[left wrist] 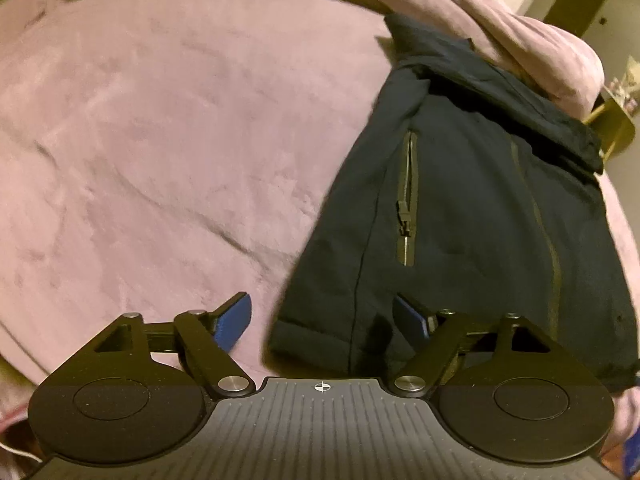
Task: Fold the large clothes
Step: 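Fold the grasped side edge inward over the jacket with the right gripper, then grasp the jacket hem with both grippers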
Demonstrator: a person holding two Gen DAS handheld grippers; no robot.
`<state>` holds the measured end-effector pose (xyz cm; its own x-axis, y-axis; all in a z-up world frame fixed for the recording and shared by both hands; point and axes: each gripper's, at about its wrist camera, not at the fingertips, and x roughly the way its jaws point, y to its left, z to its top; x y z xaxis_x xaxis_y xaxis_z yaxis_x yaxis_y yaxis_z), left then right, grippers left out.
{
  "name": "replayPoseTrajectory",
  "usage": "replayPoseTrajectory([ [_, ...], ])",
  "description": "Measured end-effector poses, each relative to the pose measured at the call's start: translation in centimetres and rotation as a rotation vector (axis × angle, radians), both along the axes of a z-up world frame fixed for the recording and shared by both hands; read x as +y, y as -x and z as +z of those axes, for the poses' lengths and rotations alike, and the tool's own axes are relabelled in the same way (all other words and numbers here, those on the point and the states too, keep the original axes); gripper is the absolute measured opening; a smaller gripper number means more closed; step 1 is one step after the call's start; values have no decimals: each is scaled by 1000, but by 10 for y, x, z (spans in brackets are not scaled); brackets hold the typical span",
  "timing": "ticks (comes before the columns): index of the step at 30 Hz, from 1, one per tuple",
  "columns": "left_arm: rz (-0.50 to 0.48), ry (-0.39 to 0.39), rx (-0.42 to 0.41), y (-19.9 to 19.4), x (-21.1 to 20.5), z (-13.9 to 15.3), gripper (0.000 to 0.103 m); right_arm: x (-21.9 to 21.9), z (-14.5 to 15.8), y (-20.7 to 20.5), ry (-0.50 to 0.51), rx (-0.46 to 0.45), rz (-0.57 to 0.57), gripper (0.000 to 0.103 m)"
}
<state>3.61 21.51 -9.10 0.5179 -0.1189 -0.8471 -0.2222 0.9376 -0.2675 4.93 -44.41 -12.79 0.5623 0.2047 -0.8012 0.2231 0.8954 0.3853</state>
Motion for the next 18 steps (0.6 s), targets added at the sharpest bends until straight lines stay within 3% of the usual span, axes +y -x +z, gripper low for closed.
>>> replayPoseTrajectory([
  [2, -6, 17, 14, -4, 2, -3, 81, -6, -4, -1, -70, 7, 9, 64],
  [9, -12, 113, 61, -11, 6, -14, 78, -22, -10, -2, -144, 12, -30, 64],
  [18, -23, 106, 110, -24, 12, -25, 63, -42, -35, -11, -355, 53, -71, 56],
])
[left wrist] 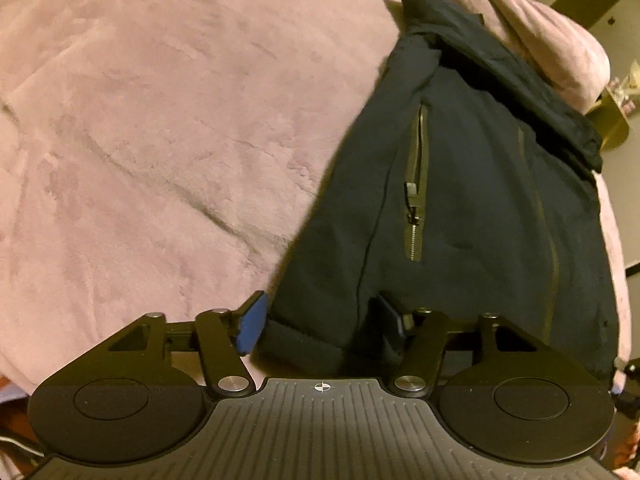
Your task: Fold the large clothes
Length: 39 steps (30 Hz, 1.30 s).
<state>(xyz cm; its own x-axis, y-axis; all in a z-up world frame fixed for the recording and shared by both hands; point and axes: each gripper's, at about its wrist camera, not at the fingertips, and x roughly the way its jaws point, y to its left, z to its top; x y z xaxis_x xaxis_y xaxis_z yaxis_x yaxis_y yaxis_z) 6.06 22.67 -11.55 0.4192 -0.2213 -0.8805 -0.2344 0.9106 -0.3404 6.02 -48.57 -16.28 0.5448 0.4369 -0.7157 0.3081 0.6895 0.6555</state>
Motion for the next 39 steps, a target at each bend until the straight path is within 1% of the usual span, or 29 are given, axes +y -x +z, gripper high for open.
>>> replayPoseTrajectory([
  [1, -3, 1, 4, -2, 0, 0, 62, 0, -2, -2, -20, -5, 3, 53],
  [2, -7, 1, 11, -3, -1, -1, 61, -1, -4, -3, -31, -3, 10, 53],
  [3, -16, -2, 16, -5, -1, -1, 57, 1, -5, -6, -30, -1, 21, 51],
  [4, -33, -10, 17, -6, -3, -1, 53, 2, -5, -8, -30, -1, 37, 39],
  [5, -49, -15, 16, -6, -4, 0, 51, 5, -6, -10, -40, 1, 64, 35],
  [7, -80, -26, 9, -7, -5, 4, 41, 8, -5, -13, -65, -5, 102, 26],
  [9, -97, -9, 0, -8, -5, 11, 35, 10, -1, -17, -110, -19, 135, 25],
  [10, -102, 4, -8, -7, -4, 14, 35, 10, 1, -17, -136, -28, 141, 25],
  [12, -99, 64, -37, -8, 0, 20, 35, 10, 6, -22, -180, -40, 154, 25],
  [13, -88, 97, -43, -8, 3, 20, 35, 13, 8, -25, -172, -37, 165, 26],
  [14, -80, 151, -45, -9, 6, 18, 36, 17, 9, -29, -154, -30, 180, 27],
  [15, -81, 183, -44, -11, 7, 15, 39, 21, 9, -33, -138, -20, 195, 29],
  [16, -83, 183, -38, -12, 6, 13, 44, 24, 7, -37, -127, -5, 207, 30],
  [18, -110, 141, -19, -17, 0, 9, 47, 30, 4, -41, -114, 20, 219, 32],
  [19, -120, 124, -11, -19, -3, 7, 47, 33, 3, -43, -107, 31, 222, 32],
  [21, -131, 103, 8, -23, -8, 3, 47, 36, 2, -45, -110, 35, 225, 32],
  [23, -138, 135, 1, -26, -8, 5, 39, 41, 6, -47, -97, 26, 234, 30],
  [25, -149, 182, -27, -28, -9, 13, 33, 42, 13, -47, -118, 2, 243, 27],
  [28, -157, 255, -95, -36, -12, 31, 31, 45, 27, -56, -157, -47, 256, 26],
  [31, -123, 311, -177, -53, -14, 50, 30, 46, 42, -70, -197, -103, 247, 25],
  [32, -106, 325, -213, -62, -13, 56, 30, 46, 48, -78, -216, -124, 234, 25],
  [34, -69, 327, -264, -79, -12, 67, 29, 46, 58, -96, -246, -173, 203, 25],
  [35, -35, 349, -288, -91, -9, 71, 29, 45, 63, -106, -258, -194, 182, 25],
  [37, 39, 408, -319, -114, -1, 74, 29, 43, 71, -126, -272, -230, 137, 25],
  [39, 103, 413, -343, -137, 2, 76, 29, 38, 76, -151, -279, -260, 88, 25],
])
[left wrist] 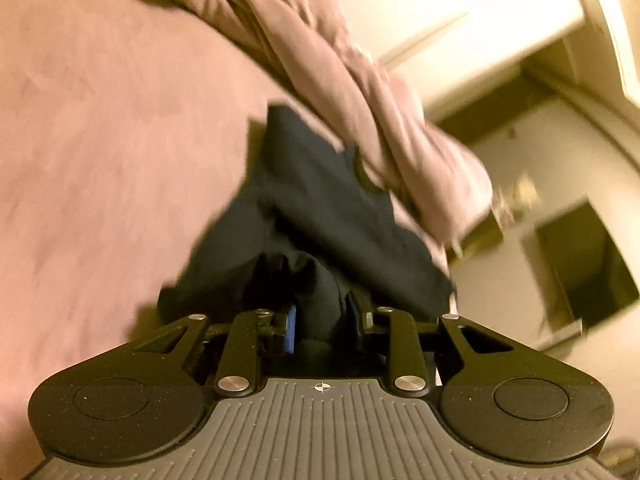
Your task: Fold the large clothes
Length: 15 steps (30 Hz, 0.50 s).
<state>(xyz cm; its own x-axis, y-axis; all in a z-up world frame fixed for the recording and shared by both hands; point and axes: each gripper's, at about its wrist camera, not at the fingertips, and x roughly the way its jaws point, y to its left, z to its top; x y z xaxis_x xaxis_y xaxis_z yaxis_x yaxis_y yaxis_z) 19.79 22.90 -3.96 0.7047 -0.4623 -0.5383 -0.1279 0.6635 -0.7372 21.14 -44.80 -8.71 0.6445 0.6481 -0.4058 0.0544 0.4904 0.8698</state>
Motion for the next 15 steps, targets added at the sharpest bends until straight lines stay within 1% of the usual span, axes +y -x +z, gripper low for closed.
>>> replayPoseTrajectory([
  [2, 63, 13, 13, -24, 2, -3, 29, -1, 2, -26, 13, -6, -57, 25],
  [5, 144, 11, 42, -56, 4, -12, 29, -2, -4, -60, 25, 18, -148, 25],
  [8, 176, -4, 106, -86, 1, -28, 29, 0, -10, -92, 77, 55, -221, 25],
  [11, 166, -19, 158, -107, -3, -44, 29, 2, -25, -116, 110, 118, -234, 25],
  [14, 169, -18, 196, -115, -1, -55, 31, 6, -34, -129, 147, 134, -209, 25],
  [15, 178, -9, 204, -117, 0, -59, 34, 7, -36, -133, 155, 136, -202, 27],
])
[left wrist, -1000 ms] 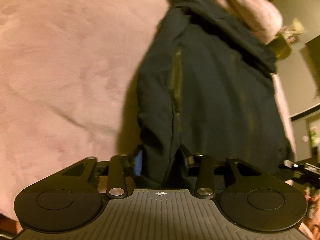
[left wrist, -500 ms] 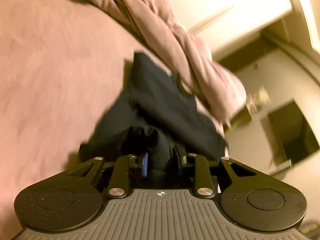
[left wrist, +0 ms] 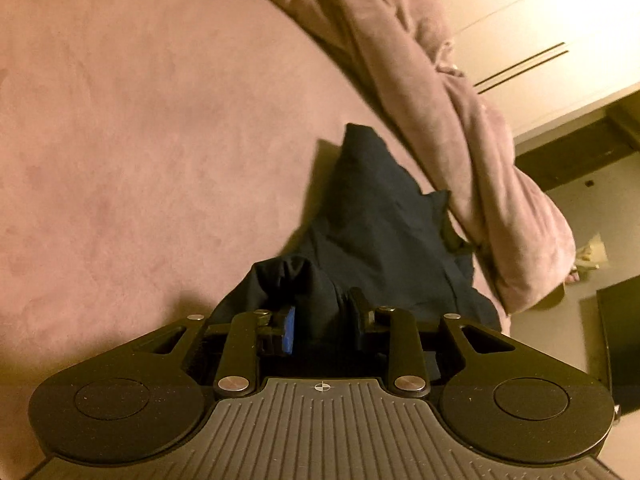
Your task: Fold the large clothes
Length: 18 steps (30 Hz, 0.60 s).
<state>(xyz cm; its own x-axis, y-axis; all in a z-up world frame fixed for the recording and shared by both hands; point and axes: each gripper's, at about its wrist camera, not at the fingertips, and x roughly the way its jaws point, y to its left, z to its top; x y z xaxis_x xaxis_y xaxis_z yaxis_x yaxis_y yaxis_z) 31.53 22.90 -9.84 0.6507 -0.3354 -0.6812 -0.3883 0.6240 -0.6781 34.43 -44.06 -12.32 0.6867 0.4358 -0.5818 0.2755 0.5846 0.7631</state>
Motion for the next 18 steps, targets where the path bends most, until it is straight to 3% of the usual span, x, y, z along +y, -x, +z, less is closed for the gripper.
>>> replayPoseTrajectory([
  [3, 33, 57, -7, 0, 11, -2, 44, -2, 4, -1, 27, -34, 13, 32],
  [5, 43, 57, -23, 0, 18, 2, 46, -8, 11, 3, 21, -70, -2, 45],
  [7, 64, 46, -53, 4, 25, 10, 50, -20, 24, 14, 32, -132, -59, 71],
  [9, 124, 1, -116, 10, 37, 24, 53, -35, 36, 28, 54, -214, -116, 76],
  [11, 145, -9, -170, 12, 48, 33, 59, -44, 42, 34, 83, -243, -105, 76],
  [13, 104, -93, -187, 10, 44, 43, 64, -43, 40, 34, 149, -220, -57, 76],
  [15, -23, -203, -177, 1, 26, 45, 72, -34, 34, 30, 219, -187, 1, 76],
  [18, -172, -261, -130, -12, 1, 32, 75, -11, 25, 22, 343, -161, 84, 76],
])
